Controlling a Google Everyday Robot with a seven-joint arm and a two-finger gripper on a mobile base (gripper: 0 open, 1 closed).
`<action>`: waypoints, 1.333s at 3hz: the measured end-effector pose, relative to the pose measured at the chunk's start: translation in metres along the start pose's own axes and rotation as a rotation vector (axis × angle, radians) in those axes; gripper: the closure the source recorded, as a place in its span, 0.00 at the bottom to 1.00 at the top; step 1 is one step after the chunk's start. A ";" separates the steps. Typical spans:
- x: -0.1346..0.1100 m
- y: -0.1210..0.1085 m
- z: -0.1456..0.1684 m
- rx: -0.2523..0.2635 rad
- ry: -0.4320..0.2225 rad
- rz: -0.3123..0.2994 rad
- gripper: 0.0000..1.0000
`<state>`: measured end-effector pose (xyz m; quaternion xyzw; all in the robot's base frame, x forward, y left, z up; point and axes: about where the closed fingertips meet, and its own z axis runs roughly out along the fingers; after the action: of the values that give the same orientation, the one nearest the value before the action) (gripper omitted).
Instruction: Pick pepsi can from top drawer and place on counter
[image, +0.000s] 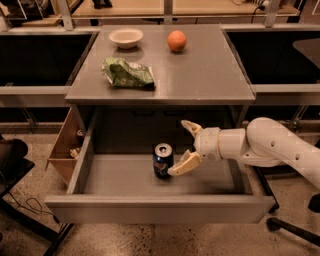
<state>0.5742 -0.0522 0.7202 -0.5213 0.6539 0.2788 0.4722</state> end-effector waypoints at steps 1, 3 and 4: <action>0.012 0.001 0.014 -0.012 -0.045 -0.022 0.00; 0.014 0.023 0.045 -0.070 -0.076 0.082 0.00; 0.012 0.034 0.060 -0.107 -0.089 0.134 0.18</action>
Offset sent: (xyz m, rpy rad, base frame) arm 0.0021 0.0316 -0.0438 0.0687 0.0472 0.0166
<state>0.5613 0.0050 0.6810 -0.4882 0.6497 0.3672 0.4525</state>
